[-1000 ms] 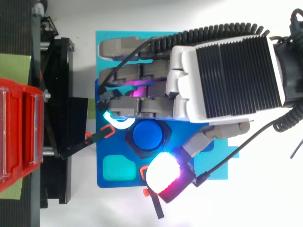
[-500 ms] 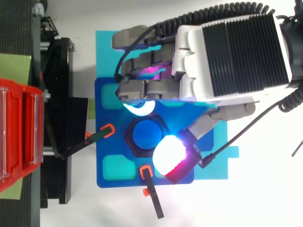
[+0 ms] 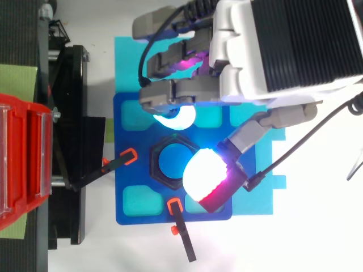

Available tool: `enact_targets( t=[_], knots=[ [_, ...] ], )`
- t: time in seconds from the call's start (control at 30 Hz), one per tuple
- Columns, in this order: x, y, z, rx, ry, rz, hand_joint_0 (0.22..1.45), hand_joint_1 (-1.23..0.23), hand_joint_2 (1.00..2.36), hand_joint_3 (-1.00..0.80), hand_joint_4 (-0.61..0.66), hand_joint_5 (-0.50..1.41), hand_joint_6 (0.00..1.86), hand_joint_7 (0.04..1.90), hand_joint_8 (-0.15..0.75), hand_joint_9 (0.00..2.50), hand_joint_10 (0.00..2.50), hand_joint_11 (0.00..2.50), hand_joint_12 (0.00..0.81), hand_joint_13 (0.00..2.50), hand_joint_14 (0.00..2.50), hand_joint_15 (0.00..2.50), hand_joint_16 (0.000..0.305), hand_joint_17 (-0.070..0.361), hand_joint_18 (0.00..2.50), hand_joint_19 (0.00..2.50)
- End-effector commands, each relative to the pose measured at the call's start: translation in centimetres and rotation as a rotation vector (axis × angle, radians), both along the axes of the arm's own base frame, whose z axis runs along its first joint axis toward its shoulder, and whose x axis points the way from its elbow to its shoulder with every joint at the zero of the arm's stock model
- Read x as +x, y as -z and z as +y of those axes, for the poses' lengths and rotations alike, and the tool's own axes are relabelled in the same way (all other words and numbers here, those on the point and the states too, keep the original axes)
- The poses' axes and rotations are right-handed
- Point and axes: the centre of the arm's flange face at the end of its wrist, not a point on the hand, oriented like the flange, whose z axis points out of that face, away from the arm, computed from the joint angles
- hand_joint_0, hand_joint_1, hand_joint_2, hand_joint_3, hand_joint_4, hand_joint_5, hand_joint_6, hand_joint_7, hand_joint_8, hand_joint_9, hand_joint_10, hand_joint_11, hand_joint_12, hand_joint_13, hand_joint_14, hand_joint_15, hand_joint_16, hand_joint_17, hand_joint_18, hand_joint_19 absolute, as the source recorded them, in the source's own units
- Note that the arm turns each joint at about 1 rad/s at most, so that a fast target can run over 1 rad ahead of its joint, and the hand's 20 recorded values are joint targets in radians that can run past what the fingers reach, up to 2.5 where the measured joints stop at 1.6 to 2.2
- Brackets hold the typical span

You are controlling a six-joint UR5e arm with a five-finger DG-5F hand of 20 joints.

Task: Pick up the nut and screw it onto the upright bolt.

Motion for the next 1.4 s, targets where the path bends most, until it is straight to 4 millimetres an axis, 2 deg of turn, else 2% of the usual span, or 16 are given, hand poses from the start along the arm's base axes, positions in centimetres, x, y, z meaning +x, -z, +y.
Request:
enact_targets(
  t=[0.0, 0.03, 0.07, 0.2, 0.27, 0.43, 0.47, 0.5, 0.77, 0.9, 1.2, 1.37],
  knots=[
    [0.2, -1.9, 0.2, -0.001, -0.001, 0.006, 0.52, -0.21, 1.0, -0.5, 0.22, 0.0, 0.5, 1.3, 0.269, 1.23, 0.0, 0.0, 0.206, 0.8, 0.0, 0.0, 0.014, 0.031, 0.36, 0.0],
    [0.3, -2.6, 0.4, -0.003, -0.003, 0.008, 0.52, -0.21, 1.0, -0.5, 0.22, 0.0, 0.5, 1.28, 0.267, 1.22, 0.0, 0.0, 0.208, 0.8, 0.0, 0.0, 0.014, 0.032, 0.36, 0.0],
    [0.3, -2.9, 0.5, -0.003, -0.003, 0.011, 0.52, -0.2, 1.0, -0.5, 0.24, -0.02, 0.5, 1.17, 0.269, 1.17, 0.0, 0.0, 0.214, 0.78, 0.0, 0.0, 0.016, 0.035, 0.34, 0.0],
    [0.5, -3.2, 1.0, -0.002, 0.0, 0.007, 0.51, -0.2, 1.0, -0.5, 0.26, -0.06, 0.5, 0.93, 0.266, 1.11, 0.0, 0.0, 0.229, 0.73, 0.0, 0.0, 0.018, 0.041, 0.3, 0.0],
    [0.7, -3.3, 1.6, -0.002, 0.005, -0.007, 0.51, -0.19, 1.0, -0.5, 0.24, -0.07, 0.5, 0.87, 0.261, 1.08, 0.0, 0.0, 0.233, 0.71, 0.0, 0.0, 0.02, 0.044, 0.28, 0.0],
    [0.8, -0.9, 3.9, 0.002, 0.031, 0.005, 0.5, -0.17, 1.0, -0.5, 0.2, -0.1, 0.5, 0.7, 0.233, 0.96, 0.0, 0.0, 0.247, 0.63, 0.0, 0.0, 0.024, 0.053, 0.21, 0.0],
    [1.0, -0.4, 5.6, 0.005, 0.02, 0.007, 0.5, -0.16, 1.0, -0.5, 0.2, -0.1, 0.5, 0.68, 0.23, 0.94, 0.0, 0.0, 0.247, 0.61, 0.0, 0.0, 0.024, 0.054, 0.19, 0.0],
    [1.0, -0.2, 6.4, 0.006, 0.017, 0.009, 0.5, -0.16, 1.0, -0.5, 0.2, -0.1, 0.5, 0.67, 0.227, 0.92, 0.0, 0.0, 0.25, 0.6, 0.0, 0.0, 0.025, 0.056, 0.18, 0.0],
    [1.0, 0.9, 8.1, 0.013, 0.041, 0.019, 0.49, -0.13, 1.0, -0.5, 0.19, -0.11, 0.5, 0.64, 0.216, 0.85, 0.0, 0.0, 0.258, 0.55, 0.0, 0.0, 0.027, 0.06, 0.12, 0.0],
    [0.9, 1.0, 8.2, 0.012, 0.04, 0.026, 0.49, -0.13, 1.0, -0.5, 0.2, -0.11, 0.5, 0.65, 0.218, 0.83, 0.0, 0.0, 0.263, 0.53, 0.0, 0.0, 0.028, 0.062, 0.1, 0.0],
    [0.3, 3.0, 8.5, 0.012, 0.035, 0.044, 0.49, -0.12, 1.0, -0.5, 0.2, -0.1, 0.5, 0.71, 0.223, 0.81, 0.0, 0.0, 0.27, 0.51, 0.0, 0.0, 0.028, 0.062, 0.08, 0.0],
    [0.3, 2.9, 8.5, 0.013, 0.031, 0.038, 0.49, -0.12, 1.0, -0.5, 0.19, -0.09, 0.5, 0.76, 0.23, 0.81, 0.0, 0.0, 0.271, 0.51, 0.0, 0.0, 0.027, 0.061, 0.07, 0.0]
  ],
)
